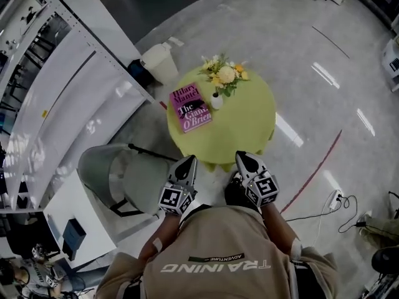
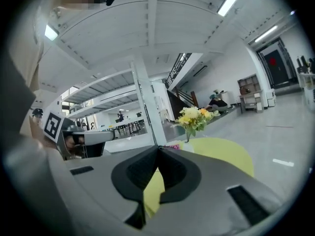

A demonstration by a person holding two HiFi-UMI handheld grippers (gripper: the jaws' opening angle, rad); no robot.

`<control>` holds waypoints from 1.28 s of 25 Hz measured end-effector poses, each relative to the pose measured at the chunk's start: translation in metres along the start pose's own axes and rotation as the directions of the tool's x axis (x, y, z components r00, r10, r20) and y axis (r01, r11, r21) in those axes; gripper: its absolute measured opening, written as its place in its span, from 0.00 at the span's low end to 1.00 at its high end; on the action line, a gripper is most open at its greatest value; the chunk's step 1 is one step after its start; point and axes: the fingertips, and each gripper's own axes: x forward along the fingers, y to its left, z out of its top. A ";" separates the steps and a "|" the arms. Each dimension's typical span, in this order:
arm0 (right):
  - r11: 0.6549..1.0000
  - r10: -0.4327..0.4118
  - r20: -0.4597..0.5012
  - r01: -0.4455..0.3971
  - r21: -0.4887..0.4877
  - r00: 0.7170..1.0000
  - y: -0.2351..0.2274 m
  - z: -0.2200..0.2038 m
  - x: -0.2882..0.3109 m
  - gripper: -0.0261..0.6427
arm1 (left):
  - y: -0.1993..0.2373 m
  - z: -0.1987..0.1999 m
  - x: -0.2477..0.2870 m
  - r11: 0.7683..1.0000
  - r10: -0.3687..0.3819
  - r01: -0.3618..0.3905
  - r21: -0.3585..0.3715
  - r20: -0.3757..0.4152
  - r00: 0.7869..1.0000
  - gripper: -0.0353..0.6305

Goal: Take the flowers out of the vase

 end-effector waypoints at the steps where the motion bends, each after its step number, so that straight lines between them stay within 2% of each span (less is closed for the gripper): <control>1: 1.000 0.012 -0.005 -0.012 -0.013 1.000 -0.010 0.006 0.006 0.04 | 0.000 0.010 0.011 1.000 0.013 -0.013 -0.003 0.009 1.000 0.06; 7: 0.993 0.121 -0.030 -0.121 -0.013 0.992 -0.044 0.027 0.053 0.04 | 0.013 0.029 0.061 0.998 0.069 -0.069 -0.012 0.015 0.997 0.06; 16: 0.989 0.148 -0.061 -0.146 0.028 0.987 -0.056 0.034 0.106 0.04 | 0.039 0.031 0.099 0.999 0.053 -0.053 -0.003 0.003 0.999 0.06; 22: 0.997 0.082 -0.085 -0.081 0.014 0.993 -0.054 0.038 0.138 0.04 | 0.070 0.029 0.115 1.000 -0.014 0.014 0.010 0.005 1.000 0.06; 29: 0.997 -0.066 -0.092 0.062 -0.041 0.994 -0.059 0.038 0.178 0.04 | 0.106 0.028 0.123 0.993 -0.108 0.108 0.058 0.005 0.994 0.06; 32: 0.994 -0.105 -0.081 0.103 -0.023 0.991 -0.062 0.040 0.189 0.04 | 0.123 0.021 0.127 0.990 -0.133 0.133 0.047 -0.015 0.991 0.06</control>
